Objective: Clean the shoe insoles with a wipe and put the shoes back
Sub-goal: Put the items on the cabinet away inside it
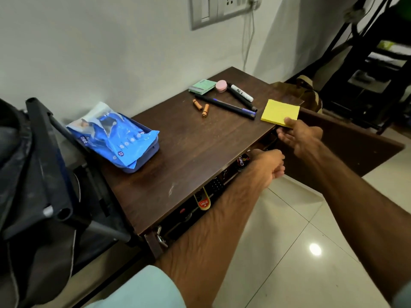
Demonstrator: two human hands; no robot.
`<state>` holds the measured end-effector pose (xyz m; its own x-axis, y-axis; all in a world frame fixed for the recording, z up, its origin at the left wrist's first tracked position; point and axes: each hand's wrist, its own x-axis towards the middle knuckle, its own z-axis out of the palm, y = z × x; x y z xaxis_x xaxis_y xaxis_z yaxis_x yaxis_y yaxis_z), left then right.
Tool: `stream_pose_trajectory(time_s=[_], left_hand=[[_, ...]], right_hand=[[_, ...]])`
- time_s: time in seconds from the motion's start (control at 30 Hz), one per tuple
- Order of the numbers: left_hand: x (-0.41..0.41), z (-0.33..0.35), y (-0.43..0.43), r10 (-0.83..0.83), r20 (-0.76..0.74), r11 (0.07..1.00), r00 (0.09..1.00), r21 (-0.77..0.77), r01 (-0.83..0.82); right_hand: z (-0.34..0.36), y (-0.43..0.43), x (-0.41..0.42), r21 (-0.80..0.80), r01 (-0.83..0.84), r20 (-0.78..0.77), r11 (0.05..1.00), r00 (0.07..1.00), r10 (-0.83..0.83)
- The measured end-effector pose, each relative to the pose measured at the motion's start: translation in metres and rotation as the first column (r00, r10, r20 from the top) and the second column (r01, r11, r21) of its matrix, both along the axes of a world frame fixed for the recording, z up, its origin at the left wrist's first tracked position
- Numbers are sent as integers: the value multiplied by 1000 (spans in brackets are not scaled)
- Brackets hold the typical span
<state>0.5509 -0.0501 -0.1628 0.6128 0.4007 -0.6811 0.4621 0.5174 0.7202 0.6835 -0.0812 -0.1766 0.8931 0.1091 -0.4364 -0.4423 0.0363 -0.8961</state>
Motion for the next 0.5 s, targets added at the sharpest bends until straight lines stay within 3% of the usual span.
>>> stream_pose_trajectory(time_s=[0.13, 0.27, 0.37, 0.5], left_hand=[[-15, 10, 15, 3, 3, 967, 1000, 255, -3], [-27, 26, 29, -35, 41, 835, 999, 551, 7], [-37, 39, 41, -66, 13, 643, 998, 765, 33], [-45, 43, 78, 96, -2, 313, 995, 949, -28]], right_hand=[[-1, -14, -30, 73, 47, -63, 996, 997, -42], [2, -27, -65, 164, 62, -77, 984, 996, -50], [5, -32, -89, 215, 38, -79, 976, 997, -21], [13, -26, -112, 263, 22, -54, 965, 999, -8]])
